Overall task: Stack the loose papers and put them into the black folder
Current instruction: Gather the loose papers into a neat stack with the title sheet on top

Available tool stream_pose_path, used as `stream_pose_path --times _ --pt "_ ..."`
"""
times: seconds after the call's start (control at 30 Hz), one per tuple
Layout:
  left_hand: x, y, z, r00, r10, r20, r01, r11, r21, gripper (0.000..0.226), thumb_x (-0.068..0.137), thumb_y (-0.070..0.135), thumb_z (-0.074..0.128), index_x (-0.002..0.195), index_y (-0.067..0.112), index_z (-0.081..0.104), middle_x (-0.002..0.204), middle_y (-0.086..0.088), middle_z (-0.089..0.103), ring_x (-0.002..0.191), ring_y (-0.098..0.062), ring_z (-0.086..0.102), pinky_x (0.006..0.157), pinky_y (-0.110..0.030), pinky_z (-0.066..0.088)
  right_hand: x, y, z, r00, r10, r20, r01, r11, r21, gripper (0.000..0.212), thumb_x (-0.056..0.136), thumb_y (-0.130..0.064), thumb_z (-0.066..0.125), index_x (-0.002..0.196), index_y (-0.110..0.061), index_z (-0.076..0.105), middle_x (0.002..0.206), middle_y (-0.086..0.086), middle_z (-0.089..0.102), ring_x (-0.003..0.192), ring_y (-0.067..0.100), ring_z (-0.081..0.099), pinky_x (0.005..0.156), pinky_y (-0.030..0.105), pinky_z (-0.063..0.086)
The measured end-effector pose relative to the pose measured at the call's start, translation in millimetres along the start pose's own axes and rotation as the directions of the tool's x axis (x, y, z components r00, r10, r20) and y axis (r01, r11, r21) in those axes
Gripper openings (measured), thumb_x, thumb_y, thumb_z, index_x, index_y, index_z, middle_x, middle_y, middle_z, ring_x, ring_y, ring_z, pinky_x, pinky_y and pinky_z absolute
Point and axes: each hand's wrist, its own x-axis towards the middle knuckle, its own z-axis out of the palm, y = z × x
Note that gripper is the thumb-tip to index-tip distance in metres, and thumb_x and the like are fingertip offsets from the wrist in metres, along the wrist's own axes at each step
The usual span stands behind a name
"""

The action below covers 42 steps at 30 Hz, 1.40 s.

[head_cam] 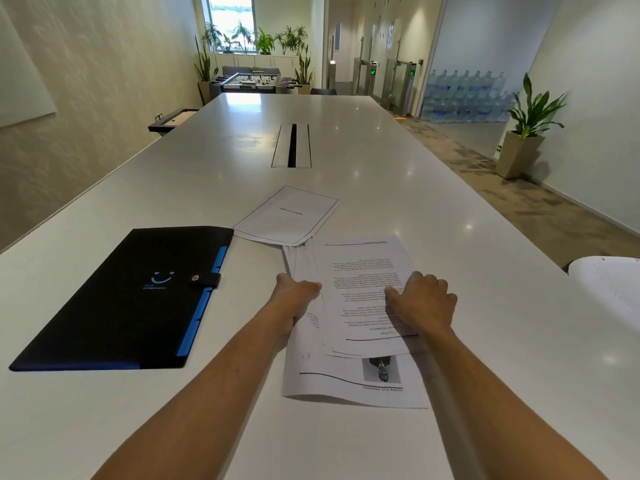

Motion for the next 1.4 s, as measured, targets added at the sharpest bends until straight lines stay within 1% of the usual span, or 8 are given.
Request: stream_pose_path --times 0.23,0.4,0.5,0.63,0.7,0.77,1.1,1.4 --pt "-9 -7 25 0.992 0.0 0.129 0.005 0.999 -0.036 0.061 0.082 0.013 0.075 0.128 0.012 0.034 0.106 -0.008 0.064 0.08 -0.022 0.071 0.059 -0.034 0.059 -5 4 -15 0.993 0.01 0.121 -0.025 0.992 0.125 0.054 0.063 -0.059 0.068 0.098 -0.019 0.058 0.104 0.004 0.06 0.104 0.028 0.052 0.079 0.039 0.046" --pt "-6 -11 34 0.983 0.145 0.112 -0.146 0.989 -0.007 0.054 0.08 -0.002 0.073 0.119 0.011 0.038 0.121 -0.01 0.059 0.102 -0.024 0.063 0.08 -0.039 0.057 -7 6 -19 0.992 0.032 0.125 -0.062 0.968 0.245 0.045 0.068 -0.054 0.071 0.089 -0.018 0.055 0.098 0.004 0.065 0.093 0.026 0.058 0.067 0.034 0.046" --pt "-7 -8 32 0.944 0.301 0.136 -0.306 0.952 0.023 0.05 0.081 -0.002 0.072 0.116 0.016 0.041 0.121 -0.009 0.06 0.104 -0.02 0.062 0.081 -0.032 0.056 -4 11 -20 0.987 0.1 0.124 -0.144 0.895 0.422 0.056 0.076 -0.051 0.071 0.114 -0.011 0.059 0.116 0.008 0.066 0.101 0.027 0.061 0.075 0.033 0.045" --pt "-16 8 21 0.835 0.513 0.2 -0.527 0.85 0.019 0.052 0.08 0.006 0.076 0.109 0.035 0.043 0.111 0.007 0.063 0.093 -0.002 0.066 0.069 -0.017 0.055 3 17 -25 0.964 0.139 0.228 -0.265 0.603 0.752 0.069 0.083 -0.037 0.071 0.138 -0.005 0.044 0.136 0.015 0.055 0.12 0.031 0.055 0.099 0.042 0.045" --pt "-19 17 13 0.789 0.572 0.225 -0.588 0.809 0.005 0.052 0.08 0.01 0.078 0.112 0.033 0.044 0.113 0.004 0.064 0.096 -0.002 0.066 0.072 -0.019 0.055 3 19 -30 0.934 -0.041 0.355 -0.339 0.218 0.915 0.052 0.087 -0.021 0.069 0.131 -0.001 0.05 0.128 0.018 0.061 0.11 0.035 0.063 0.089 0.045 0.053" --pt "-22 29 5 0.755 0.607 0.249 -0.63 0.777 0.017 0.053 0.079 0.015 0.078 0.117 0.028 0.043 0.113 0.003 0.064 0.096 -0.003 0.066 0.071 -0.019 0.055 3 22 -40 0.892 -0.242 0.382 -0.377 0.071 0.924 0.04 0.089 -0.017 0.066 0.124 -0.001 0.057 0.117 0.017 0.068 0.101 0.034 0.068 0.076 0.04 0.058" --pt "-40 102 -12 0.545 0.823 0.16 -0.839 0.532 0.118 0.05 0.083 0.024 0.075 0.118 0.028 0.04 0.11 0.018 0.058 0.1 0.007 0.06 0.071 -0.011 0.053 6 -21 -112 0.943 -0.231 -0.24 0.28 0.159 0.947 0.027 0.086 -0.028 0.068 0.112 -0.023 0.063 0.108 -0.004 0.072 0.096 0.019 0.07 0.077 0.036 0.059" --pt "-43 111 -11 0.476 0.877 0.065 -0.879 0.478 -0.006 0.06 0.081 0.028 0.076 0.127 0.031 0.037 0.116 0.008 0.053 0.103 -0.002 0.059 0.075 -0.019 0.056 1 -33 -124 0.913 -0.235 -0.334 0.377 0.166 0.911 0.052 0.079 -0.024 0.074 0.123 -0.035 0.05 0.116 -0.003 0.064 0.105 0.019 0.064 0.078 0.036 0.058"
